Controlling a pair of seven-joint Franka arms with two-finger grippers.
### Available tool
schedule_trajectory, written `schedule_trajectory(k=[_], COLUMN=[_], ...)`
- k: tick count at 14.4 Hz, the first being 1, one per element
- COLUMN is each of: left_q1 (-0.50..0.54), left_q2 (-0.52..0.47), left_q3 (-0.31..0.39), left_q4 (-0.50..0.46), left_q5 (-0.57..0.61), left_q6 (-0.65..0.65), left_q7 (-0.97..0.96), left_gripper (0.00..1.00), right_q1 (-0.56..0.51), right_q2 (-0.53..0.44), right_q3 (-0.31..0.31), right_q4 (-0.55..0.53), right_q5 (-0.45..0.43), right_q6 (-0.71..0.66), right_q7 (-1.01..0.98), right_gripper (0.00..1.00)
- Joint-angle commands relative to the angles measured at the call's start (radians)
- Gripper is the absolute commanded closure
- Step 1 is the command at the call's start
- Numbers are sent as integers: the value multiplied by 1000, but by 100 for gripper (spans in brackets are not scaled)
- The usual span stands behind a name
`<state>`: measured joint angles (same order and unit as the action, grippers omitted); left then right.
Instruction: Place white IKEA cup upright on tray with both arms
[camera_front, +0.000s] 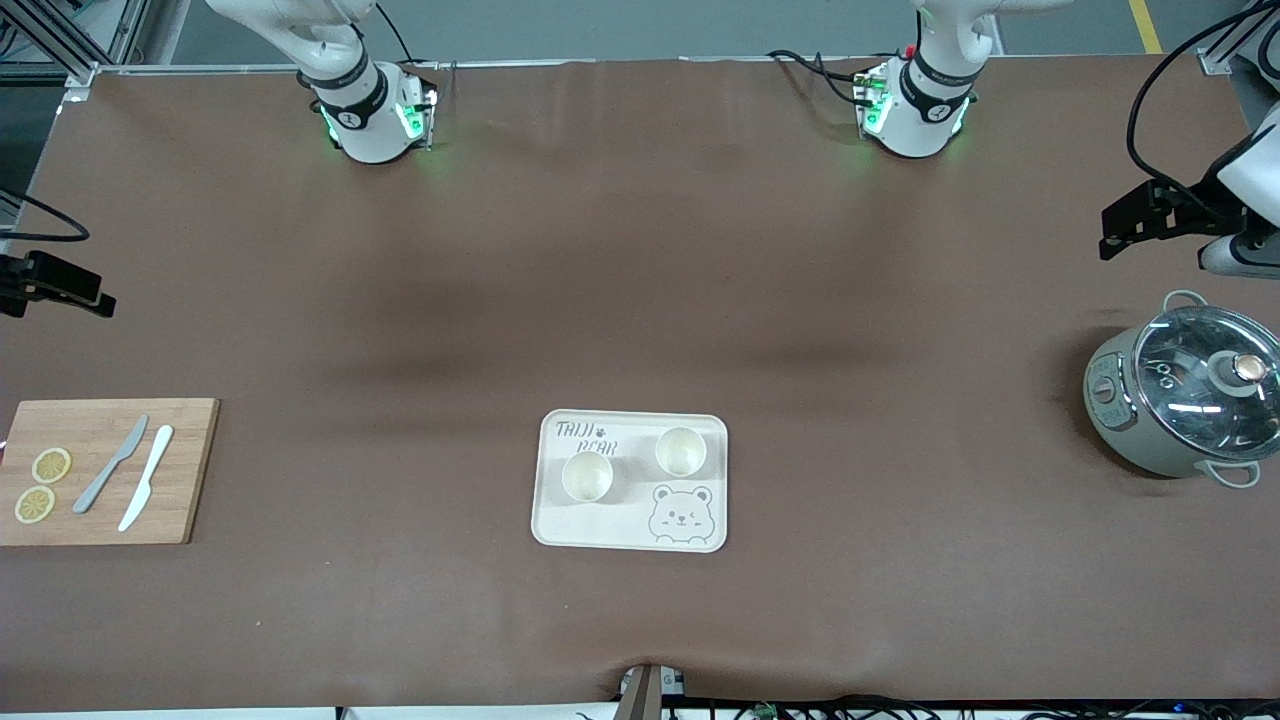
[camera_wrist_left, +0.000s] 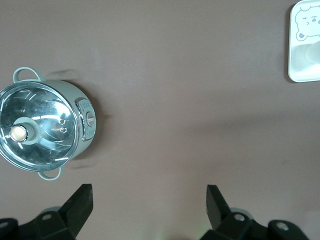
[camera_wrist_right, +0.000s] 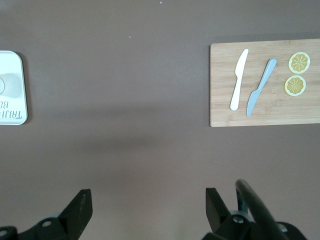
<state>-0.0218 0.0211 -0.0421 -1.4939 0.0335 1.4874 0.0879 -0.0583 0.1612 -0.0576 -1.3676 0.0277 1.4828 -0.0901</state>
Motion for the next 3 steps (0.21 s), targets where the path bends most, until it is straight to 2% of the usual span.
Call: schedule_trajectory(k=[1, 3], left_q1=[6, 6], left_q2=[10, 10], left_q3=[-7, -7], left_q4=[26, 26], left_q5=[22, 22], left_q6=[-21, -21], left_q7=[21, 23], left_gripper=[0, 0], right_q1=[-14, -12], right_q2=[-14, -14], right_q3=[9, 9], right_q4=[-11, -11], right_q5=[17, 17], right_q6=[8, 8], right_q7=[3, 3], right_gripper=[0, 0])
